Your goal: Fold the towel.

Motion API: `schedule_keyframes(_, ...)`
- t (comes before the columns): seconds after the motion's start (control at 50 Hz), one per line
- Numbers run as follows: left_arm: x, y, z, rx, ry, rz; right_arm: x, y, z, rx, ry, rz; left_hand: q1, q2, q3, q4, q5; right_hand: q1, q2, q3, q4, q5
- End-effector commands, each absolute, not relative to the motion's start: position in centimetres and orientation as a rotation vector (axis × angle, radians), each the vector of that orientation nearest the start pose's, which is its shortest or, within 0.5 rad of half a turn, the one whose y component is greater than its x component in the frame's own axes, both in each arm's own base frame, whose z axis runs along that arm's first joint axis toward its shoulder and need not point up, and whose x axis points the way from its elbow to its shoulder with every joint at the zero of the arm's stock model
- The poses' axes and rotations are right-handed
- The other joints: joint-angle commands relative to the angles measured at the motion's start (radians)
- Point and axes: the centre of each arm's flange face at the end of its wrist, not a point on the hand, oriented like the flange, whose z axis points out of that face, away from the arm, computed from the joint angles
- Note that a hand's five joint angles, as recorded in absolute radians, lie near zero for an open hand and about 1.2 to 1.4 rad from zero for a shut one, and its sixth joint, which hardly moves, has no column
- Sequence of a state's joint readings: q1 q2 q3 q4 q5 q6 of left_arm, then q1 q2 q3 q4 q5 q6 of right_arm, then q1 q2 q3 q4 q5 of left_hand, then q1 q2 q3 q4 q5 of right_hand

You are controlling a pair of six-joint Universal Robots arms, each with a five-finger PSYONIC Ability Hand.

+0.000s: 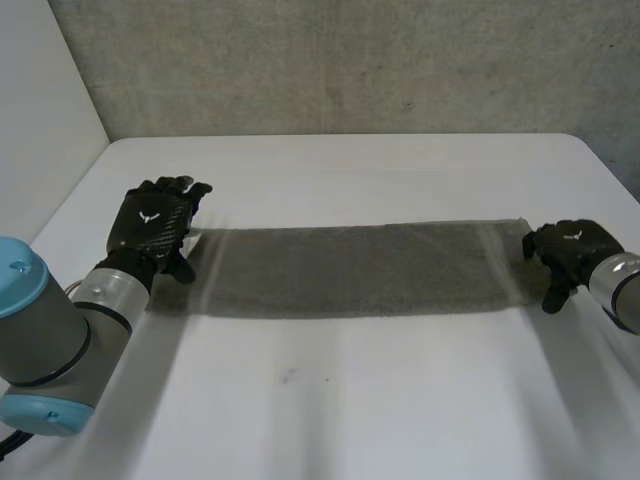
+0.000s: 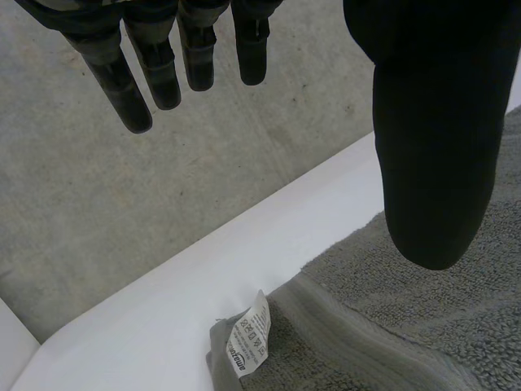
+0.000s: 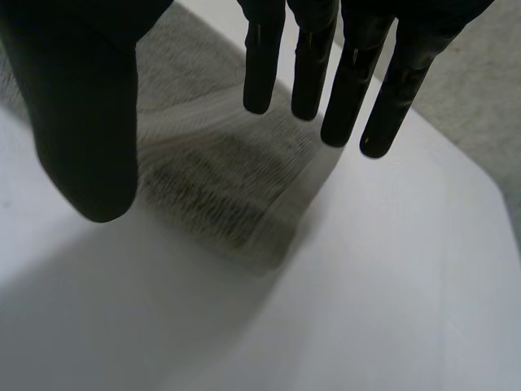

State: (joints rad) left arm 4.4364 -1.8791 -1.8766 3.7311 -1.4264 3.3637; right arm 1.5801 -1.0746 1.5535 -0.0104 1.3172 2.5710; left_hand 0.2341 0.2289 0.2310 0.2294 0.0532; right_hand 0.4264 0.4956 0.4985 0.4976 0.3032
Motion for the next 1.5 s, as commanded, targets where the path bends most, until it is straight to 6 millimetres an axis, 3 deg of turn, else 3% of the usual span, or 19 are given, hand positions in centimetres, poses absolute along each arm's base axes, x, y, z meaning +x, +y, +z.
schedule_keyframes(0.02,-23.0,-28.6,17.3,0.737,2.242,-2.281,15.7,-35.2,13.0,-0.992,2.516,-1.740,0.015,0.020,0.018,0.019,0.021,0.290,0.221,0.218,0.219,0.238)
schedule_keyframes(0.3,-23.1,-28.5,17.2,0.742,2.244,-2.281,14.0,-36.7,11.2,-1.076,2.560,-1.765,0.015,0.020,0.018,0.019,0.021,0.968,0.899,0.896,0.897,0.917)
schedule_keyframes(0.4,-23.1,-28.4,17.2,0.742,2.246,-2.279,12.7,-37.6,11.3,-1.104,2.596,-1.793,0.015,0.020,0.018,0.019,0.021,0.970,0.901,0.898,0.899,0.919)
schedule_keyframes(0.58,-23.1,-28.4,17.2,0.744,2.246,-2.280,6.1,-40.2,14.3,-1.048,2.974,-1.967,0.012,0.017,0.015,0.016,0.018,0.970,0.901,0.898,0.899,0.919)
schedule_keyframes(0.66,-23.1,-28.4,17.2,0.744,2.246,-2.280,5.6,-40.2,15.7,-1.054,2.988,-2.027,0.012,0.017,0.015,0.016,0.018,0.970,0.901,0.898,0.899,0.919)
schedule_keyframes(0.76,-23.2,-28.4,17.2,0.746,2.246,-2.280,8.9,-39.5,17.2,-1.122,2.796,-2.111,0.012,0.017,0.015,0.016,0.018,0.970,0.901,0.898,0.899,0.919)
schedule_keyframes(0.8,-23.2,-28.4,17.2,0.746,2.246,-2.280,13.5,-38.1,19.0,-1.190,2.568,-2.230,0.012,0.017,0.015,0.016,0.018,0.970,0.901,0.898,0.899,0.919)
schedule_keyframes(0.82,-23.2,-28.3,17.1,0.744,2.248,-2.278,13.5,-38.1,19.1,-1.190,2.567,-2.231,0.012,0.017,0.015,0.016,0.018,0.970,0.901,0.898,0.899,0.919)
schedule_keyframes(0.86,-23.2,-28.3,17.1,0.744,2.248,-2.278,19.0,-36.0,20.5,-1.306,2.292,-2.351,0.012,0.017,0.015,0.016,0.018,0.970,0.901,0.898,0.899,0.919)
schedule_keyframes(0.88,-23.2,-28.4,17.2,0.744,2.246,-2.280,19.0,-36.0,20.5,-1.306,2.290,-2.352,0.012,0.017,0.015,0.016,0.018,0.970,0.901,0.898,0.899,0.919)
schedule_keyframes(0.92,-23.2,-28.3,17.1,0.744,2.248,-2.278,24.9,-33.1,21.2,-1.411,1.988,-2.424,0.012,0.017,0.015,0.016,0.018,0.970,0.901,0.898,0.899,0.919)
schedule_keyframes(1.0,-23.2,-28.3,17.1,0.744,2.248,-2.278,29.8,-29.8,21.3,-1.542,1.716,-2.445,0.012,0.017,0.015,0.016,0.018,0.970,0.901,0.898,0.899,0.919)
schedule_keyframes(1.08,-23.2,-28.3,17.1,0.744,2.248,-2.278,35.5,-24.8,18.4,-1.806,1.370,-2.326,0.012,0.017,0.015,0.016,0.018,0.970,0.901,0.898,0.899,0.919)
schedule_keyframes(1.3,-23.2,-28.3,17.1,0.748,2.250,-2.274,40.6,-18.5,11.2,-2.030,1.070,-2.037,0.012,0.017,0.015,0.016,0.018,0.953,0.884,0.881,0.882,0.902)
schedule_keyframes(1.32,-23.2,-28.2,17.1,0.750,2.250,-2.275,40.6,-18.5,11.2,-2.030,1.070,-2.037,0.012,0.017,0.015,0.016,0.018,0.953,0.884,0.881,0.882,0.902)
schedule_keyframes(1.34,-23.3,-28.1,17.1,0.754,2.251,-2.276,40.7,-18.6,11.2,-2.027,1.077,-2.044,0.012,0.017,0.015,0.016,0.018,0.462,0.393,0.390,0.391,0.411)
schedule_keyframes(1.36,-23.3,-28.1,17.1,0.754,2.251,-2.276,40.7,-18.6,11.2,-2.027,1.078,-2.044,0.012,0.017,0.015,0.016,0.018,0.457,0.388,0.385,0.386,0.406)
schedule_keyframes(1.4,-23.5,-28.0,17.1,0.762,2.252,-2.279,40.6,-19.3,12.2,-1.994,1.127,-2.091,0.012,0.017,0.015,0.016,0.018,-0.252,-0.321,-0.324,-0.323,-0.303)
schedule_keyframes(1.5,-23.7,-27.7,16.9,0.773,2.258,-2.276,39.6,-20.6,15.9,-1.824,1.277,-2.193,0.009,0.014,0.012,0.013,0.015,-0.252,-0.321,-0.324,-0.323,-0.303)
